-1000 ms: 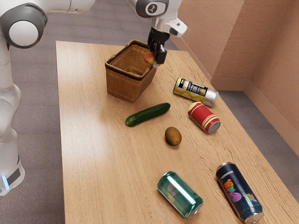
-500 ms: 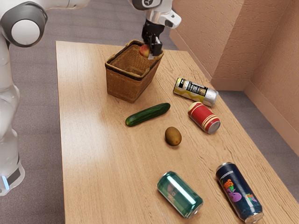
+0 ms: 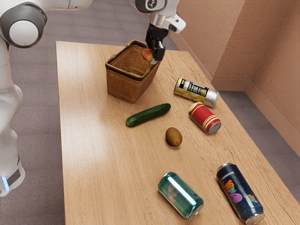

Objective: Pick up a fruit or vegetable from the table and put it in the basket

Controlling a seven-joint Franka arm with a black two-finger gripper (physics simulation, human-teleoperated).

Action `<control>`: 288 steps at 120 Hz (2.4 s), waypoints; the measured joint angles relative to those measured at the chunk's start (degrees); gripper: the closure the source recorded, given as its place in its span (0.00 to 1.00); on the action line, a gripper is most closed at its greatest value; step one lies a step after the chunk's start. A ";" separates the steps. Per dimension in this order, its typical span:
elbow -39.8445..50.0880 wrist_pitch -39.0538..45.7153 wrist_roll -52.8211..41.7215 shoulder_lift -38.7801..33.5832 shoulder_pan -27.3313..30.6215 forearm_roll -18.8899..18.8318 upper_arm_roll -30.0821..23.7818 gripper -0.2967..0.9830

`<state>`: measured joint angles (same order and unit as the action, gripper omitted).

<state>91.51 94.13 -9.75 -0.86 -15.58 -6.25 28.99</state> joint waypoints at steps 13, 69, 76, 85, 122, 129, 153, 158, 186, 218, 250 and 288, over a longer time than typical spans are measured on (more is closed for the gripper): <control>0.00 -0.06 -0.07 0.00 -0.71 0.00 0.37 0.51; 0.02 -0.15 -0.46 0.09 0.61 0.10 1.17 0.51; 0.05 -0.16 -0.49 0.09 1.13 0.10 1.17 0.51; 0.05 -0.16 -0.54 0.10 1.80 0.10 1.17 0.51; 0.07 -0.16 -0.80 0.16 3.73 0.18 1.68 0.51; 0.08 -0.16 -0.85 0.18 4.06 0.25 1.69 0.51; 0.09 -0.16 -1.02 0.22 4.20 0.36 2.36 0.51; 0.09 -0.16 -1.07 0.20 4.19 0.38 2.48 0.51; 0.09 -0.16 -1.34 0.14 3.69 0.44 3.15 0.51; 0.09 -0.73 -1.80 0.09 1.69 0.55 4.82 0.51; 0.09 -1.23 -2.38 -0.10 0.60 0.68 5.90 0.51; 0.10 -4.16 -2.83 -0.16 1.48 0.73 6.54 0.51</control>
<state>91.60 89.97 -12.58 -1.02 -14.10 -5.52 35.52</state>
